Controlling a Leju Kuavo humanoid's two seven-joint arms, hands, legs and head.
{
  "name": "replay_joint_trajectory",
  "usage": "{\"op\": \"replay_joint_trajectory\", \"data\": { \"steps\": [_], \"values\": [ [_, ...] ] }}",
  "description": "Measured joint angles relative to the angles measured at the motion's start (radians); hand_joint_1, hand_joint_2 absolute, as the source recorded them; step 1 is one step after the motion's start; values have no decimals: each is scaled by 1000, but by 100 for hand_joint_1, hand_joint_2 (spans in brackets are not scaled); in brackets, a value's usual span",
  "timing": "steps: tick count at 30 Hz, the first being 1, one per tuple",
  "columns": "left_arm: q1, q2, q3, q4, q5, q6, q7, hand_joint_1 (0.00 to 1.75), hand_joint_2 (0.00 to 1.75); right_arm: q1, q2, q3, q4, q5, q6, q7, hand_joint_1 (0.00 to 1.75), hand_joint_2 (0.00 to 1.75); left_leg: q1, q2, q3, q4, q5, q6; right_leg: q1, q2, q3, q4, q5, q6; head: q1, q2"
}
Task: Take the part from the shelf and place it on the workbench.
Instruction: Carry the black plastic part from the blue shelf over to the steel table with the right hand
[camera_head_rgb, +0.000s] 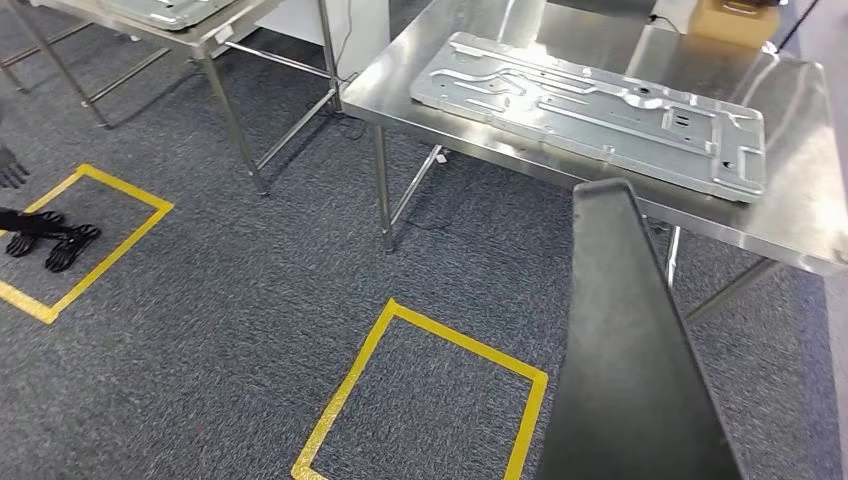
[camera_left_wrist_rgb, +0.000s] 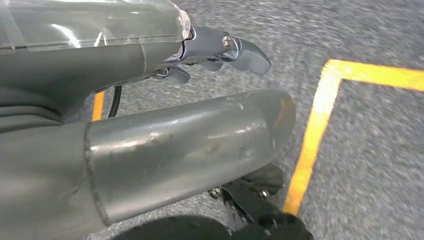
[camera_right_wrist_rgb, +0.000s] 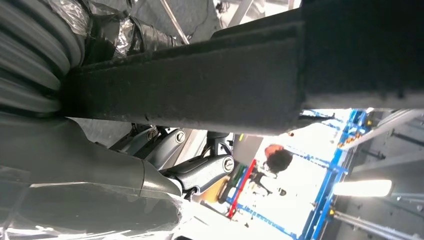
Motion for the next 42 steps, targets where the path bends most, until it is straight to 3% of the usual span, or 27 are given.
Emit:
{"op": "replay_joint_trajectory", "data": {
  "steps": [2, 3, 4, 6, 8, 10, 12, 13, 14, 15, 17, 19, 21, 22, 24, 26, 27, 28, 29, 30, 32, 34, 36, 38, 40, 42],
  "values": [
    [-4, -1, 0, -1, 0, 0, 0, 0, 0, -2, -4, 6, 0, 2, 0, 1, 175, 175, -3, 20, 8, 1, -7, -8, 6, -36, 70, -128, 44, -9, 0, 0],
    [-6, -1, 0, -1, 1, 0, 0, 0, 0, -3, -5, 9, 0, 3, -1, 2, 175, 175, -5, 28, 11, 1, -10, -13, 10, -47, 87, -162, 51, -15, 0, 0],
    [-8, -1, 0, -1, 2, 0, 0, 0, 0, -4, -6, 11, 0, 3, -2, 2, 175, 175, -7, 36, 14, 1, -13, -19, 13, -48, 90, -172, 48, -20, 0, 0],
    [-12, -1, 0, -1, 3, 0, 0, 0, 0, -4, -7, 13, 0, 3, -4, 2, 175, 175, -6, 46, 20, 2, -18, -29, 12, -27, 88, -175, 52, -29, 0, 0],
    [-15, -1, 0, -1, 3, 0, 0, 0, 0, -5, -8, 15, 0, 3, -5, 2, 175, 175, -2, 9, 9, 38, -48, -39, 7, -7, 87, -181, 58, -42, -1, 0],
    [-13, -1, 0, -1, 3, 0, 0, 0, 0, -7, -9, 18, 0, 3, -6, 2, 175, 175, 1, -44, -40, 148, -112, -44, 4, 12, 86, -183, 61, -50, -1, 0],
    [-8, -1, 0, -1, 3, 0, 0, 0, 0, -8, -9, 19, 0, 3, -6, 2, 175, 175, 1, -60, -99, 268, -156, -47, 5, 37, 85, -181, 61, -53, -1, 0],
    [-7, -1, 0, -1, 3, 0, 0, 0, 0, -8, -9, 19, 0, 3, -6, 2, 175, 175, 1, -62, -111, 286, -149, -46, 6, 51, 85, -179, 60, -53, -1, 0],
    [-6, -1, 0, -1, 3, 0, 0, 0, 0, -8, -10, 19, 0, 3, -6, 2, 175, 175, 1, -64, -106, 267, -122, -45, 7, 65, 85, -176, 59, -53, -1, 0],
    [-6, -1, 0, -1, 3, 0, 0, 0, 0, -8, -10, 19, 0, 3, -6, 2, 175, 175, 1, -72, -85, 211, -81, -42, 7, 80, 85, -172, 58, -52, -1, 0],
    [-6, 1, 0, -1, 3, 0, 0, 0, 0, -8, -10, 19, 0, 3, -6, 2, 175, 175, 2, -117, -35, 84, -20, -33, 6, 106, 83, -165, 55, -47, -1, 0],
    [-6, 2, 0, -1, 6, -1, -1, 0, 0, -9, -11, 21, 0, 4, -7, 4, 175, 175, 0, -149, -15, 29, -9, -26, 4, 128, 75, -161, 56, -36, -1, 0],
    [-8, 2, 0, -1, 9, -3, -2, 0, 0, -9, -15, 25, 0, 5, -12, 7, 175, 175, 0, -131, -12, 21, -6, -18, 1, 149, 68, -163, 61, -21, -1, 0],
    [-10, 1, 0, -1, 11, -3, -2, 0, 0, -9, -17, 27, 0, 5, -15, 9, 175, 175, 2, -119, -8, 15, -2, -11, 2, 142, 65, -160, 59, -15, -1, 0],
    [-11, -1, 0, -1, 13, -4, -4, 0, 0, -11, -23, 30, 0, 5, -19, 14, 175, 175, 7, -91, -3, 1, 7, 3, 5, 89, 38, -106, 24, -6, 0, 0],
    [-8, 0, 0, -1, 16, -5, -5, 0, 0, -16, -31, 35, 1, 6, -22, 22, 175, 175, 3, -61, -3, -1, 7, 10, 3, 34, -22, 16, -39, 3, 1, 0],
    [-6, 0, 0, -1, 17, -5, -5, 0, 0, -17, -36, 38, 2, 6, -25, 28, 175, 175, 2, -45, -3, -1, 6, 10, 1, 24, -50, 72, -59, 7, 2, 0],
    [-5, 0, 0, -1, 18, -6, -4, 0, 0, -18, -41, 40, 3, 6, -29, 35, 175, 175, 1, -31, -3, 0, 3, 9, -1, 19, -63, 100, -62, 10, 2, 0],
    [-6, 0, 0, -1, 20, -7, -4, 0, 0, -18, -46, 42, 4, 9, -34, 45, 175, 175, 1, -22, -1, 0, 0, 7, -2, 16, -57, 91, -45, 11, 1, 0],
    [-7, -1, 0, -1, 20, -8, -5, 0, 0, -18, -50, 44, 5, 14, -39, 57, 175, 175, 1, -14, 1, 0, -5, 4, -2, 13, -30, 42, -14, 11, 2, 0],
    [-9, -3, 0, -1, 21, -10, -8, 0, 0, -19, -57, 48, 6, 36, -51, 83, 175, 175, 0, -5, 11, 0, -16, -5, 0, -1, 51, -97, 39, 3, 1, 0],
    [-12, -6, -1, -1, 21, -11, -14, 0, 0, -21, -61, 54, 6, 70, -62, 110, 175, 175, -2, 2, 19, 0, -25, -16, 6, -10, 94, -171, 46, -10, 1, 0],
    [-14, -12, -2, -1, 21, -8, -18, 0, 0, -24, -65, 62, 6, 105, -68, 136, 175, 175, -3, 6, 28, -4, -30, -28, 11, -7, 97, -177, 37, -22, 1, 0],
    [-15, -17, -5, -1, 20, -5, -20, 0, 0, -27, -66, 70, 6, 128, -70, 156, 175, 175, -1, -5, 33, 9, -41, -38, 5, -2, 112, -189, 36, -35, 1, 0],
    [-13, -19, -8, -1, 19, -3, -21, 0, 0, -34, -67, 77, 5, 142, -74, 175, 175, 175, 2, -37, -10, 100, -80, -45, 0, 3, 134, -201, 31, -48, -1, 0],
    [-8, -22, -9, -1, 18, 4, -22, 0, 0, -40, -68, 84, 6, 154, -82, 197, 175, 175, 3, -57, -99, 243, -123, -48, 3, 10, 152, -203, 16, -56, -2, 0]
  ]
}}
